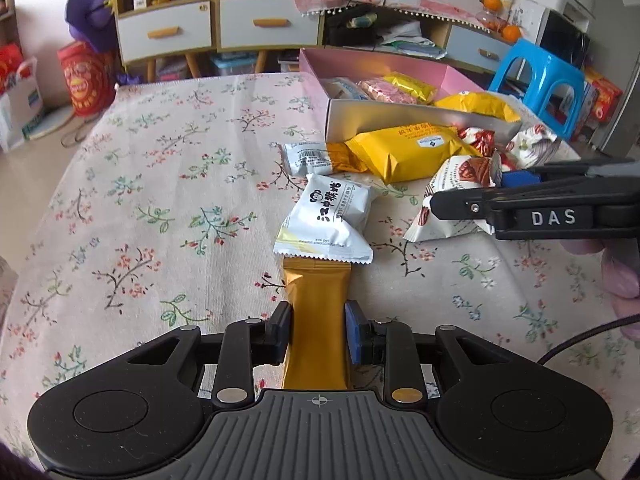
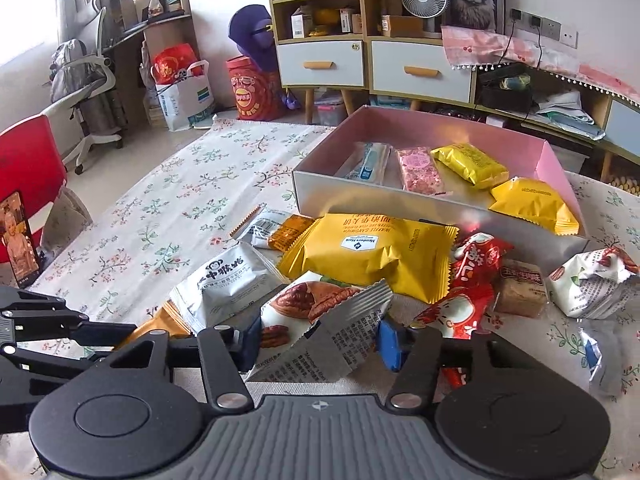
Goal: Organize snacks
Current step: 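Grasp the white pastry-print pack with right tool while left tool lifts gold bar, then carry gold bar with left tool while right tool carries white pack into box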
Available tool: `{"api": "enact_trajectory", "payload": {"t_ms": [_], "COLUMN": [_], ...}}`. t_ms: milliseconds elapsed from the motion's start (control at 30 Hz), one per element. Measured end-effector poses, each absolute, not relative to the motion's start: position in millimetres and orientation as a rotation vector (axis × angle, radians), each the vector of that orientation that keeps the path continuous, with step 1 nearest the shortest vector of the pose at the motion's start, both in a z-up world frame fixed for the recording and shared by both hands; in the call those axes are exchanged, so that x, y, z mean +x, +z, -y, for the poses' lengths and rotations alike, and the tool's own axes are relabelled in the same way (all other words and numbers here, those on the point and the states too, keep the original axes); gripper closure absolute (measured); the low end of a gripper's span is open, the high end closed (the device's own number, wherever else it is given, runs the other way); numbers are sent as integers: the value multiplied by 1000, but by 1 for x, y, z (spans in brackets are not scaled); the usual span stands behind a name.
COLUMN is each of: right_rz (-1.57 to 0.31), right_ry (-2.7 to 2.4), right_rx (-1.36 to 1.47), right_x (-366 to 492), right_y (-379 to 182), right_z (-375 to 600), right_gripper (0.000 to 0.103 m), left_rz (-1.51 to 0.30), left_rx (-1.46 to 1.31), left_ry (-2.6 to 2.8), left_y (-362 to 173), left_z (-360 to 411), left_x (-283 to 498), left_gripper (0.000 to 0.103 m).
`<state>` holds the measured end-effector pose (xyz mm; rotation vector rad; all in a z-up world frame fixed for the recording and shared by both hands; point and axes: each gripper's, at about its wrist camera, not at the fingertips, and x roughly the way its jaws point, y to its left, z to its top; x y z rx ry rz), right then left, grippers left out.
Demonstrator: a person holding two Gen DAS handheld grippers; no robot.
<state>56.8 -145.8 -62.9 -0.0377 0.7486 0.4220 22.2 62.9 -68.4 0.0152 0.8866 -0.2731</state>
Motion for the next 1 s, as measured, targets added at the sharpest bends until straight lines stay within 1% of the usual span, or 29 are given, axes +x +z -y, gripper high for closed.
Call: {"api": "enact_trajectory", "payload": {"t_ms": [233,600,1000], "right_rz": [-741,-720,-676], "right_ry": [422,418,394], "right_rx": [22,72,123], "right_x": [53,48,63], "right_y": [-51,-32,-14], "right_z": [156,163,172], "right_gripper": [58,58,58], "left_rz": [-882,-819,-749], "left_rx": [-47,-60,-123], "left_ry": [-293,-340,-311], "left_y": [-58,-35,-10], "left_z": [-68,-58,-54], "left_x": [20,15,38], "left_gripper": [77,77,77]}}
